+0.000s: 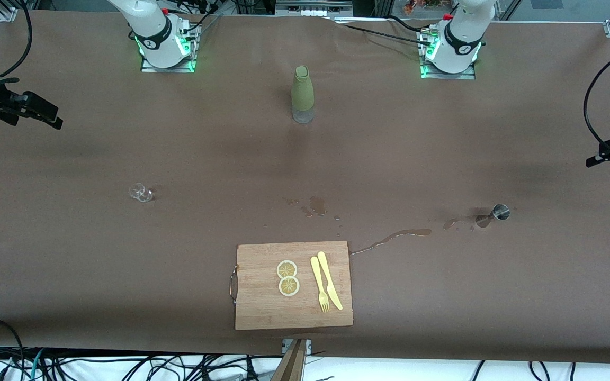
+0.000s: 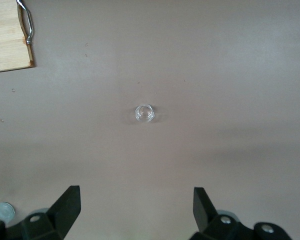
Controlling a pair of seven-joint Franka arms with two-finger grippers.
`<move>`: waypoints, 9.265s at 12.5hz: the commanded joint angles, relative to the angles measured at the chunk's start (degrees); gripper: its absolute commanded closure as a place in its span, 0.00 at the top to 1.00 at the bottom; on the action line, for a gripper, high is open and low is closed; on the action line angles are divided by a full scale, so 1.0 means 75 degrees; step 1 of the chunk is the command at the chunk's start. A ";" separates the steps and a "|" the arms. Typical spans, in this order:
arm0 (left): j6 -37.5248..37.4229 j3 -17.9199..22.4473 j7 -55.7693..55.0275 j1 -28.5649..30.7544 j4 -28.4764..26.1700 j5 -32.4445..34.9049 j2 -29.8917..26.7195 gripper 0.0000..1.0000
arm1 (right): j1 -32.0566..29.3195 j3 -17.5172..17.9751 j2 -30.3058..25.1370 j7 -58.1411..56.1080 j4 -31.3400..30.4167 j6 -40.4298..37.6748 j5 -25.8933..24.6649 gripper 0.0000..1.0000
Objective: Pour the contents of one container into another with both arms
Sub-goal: 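Lower the left gripper to the steel jigger while the right gripper approaches the beaker, then grasp the jigger with the left gripper while the right gripper grasps the beaker, then lift the beaker with the right gripper toward the jigger held by the left gripper, then tilt the beaker with the right gripper, pouring liquid into the jigger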
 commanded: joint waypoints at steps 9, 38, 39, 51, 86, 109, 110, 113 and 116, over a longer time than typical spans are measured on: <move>0.0405 -0.0072 0.3527 0.0585 0.0796 -0.1582 0.2190 1.00 | -0.0012 0.0018 0.0107 -0.0295 -0.0086 -0.0514 0.0054 1.00; -0.0567 0.0490 1.1967 -0.0422 0.1159 -0.5766 0.5484 1.00 | -0.2600 -0.0029 0.3575 -1.2584 -0.0086 -0.0116 0.4351 1.00; -0.0568 0.0490 1.1990 -0.0481 0.1148 -0.5801 0.5531 1.00 | -0.2741 -0.0029 0.3739 -1.3076 -0.0086 -0.0175 0.4702 1.00; -0.0895 0.0490 1.1979 -0.0669 0.1101 -0.5848 0.5648 0.00 | -0.3234 -0.0029 0.6095 -1.8129 -0.0110 -0.0327 0.7400 1.00; 0.1225 -0.0037 1.1860 -0.5497 0.1101 -1.0289 0.5578 0.00 | -0.1678 0.0053 0.6999 -1.7211 0.1376 -0.0515 0.7343 0.01; 0.2115 0.0889 1.1791 -0.7382 0.0082 -1.1574 0.4664 0.00 | 0.3092 -0.0029 0.6893 -0.7049 0.4824 0.1687 0.4672 0.02; 0.2348 0.0900 1.1803 -0.7593 0.0081 -1.1927 0.4652 0.00 | 0.3222 -0.0029 0.6893 -0.6709 0.4824 0.1769 0.4520 0.02; 0.2877 0.0900 1.1803 -0.7875 0.0116 -1.2305 0.4629 0.00 | 0.3597 -0.0029 0.6893 -0.6040 0.4824 0.2051 0.3958 0.02; 0.2889 0.0900 1.1826 -0.7888 0.0151 -1.2387 0.4640 0.00 | 0.3808 -0.0029 0.6893 -0.5582 0.4824 0.2063 0.3512 0.03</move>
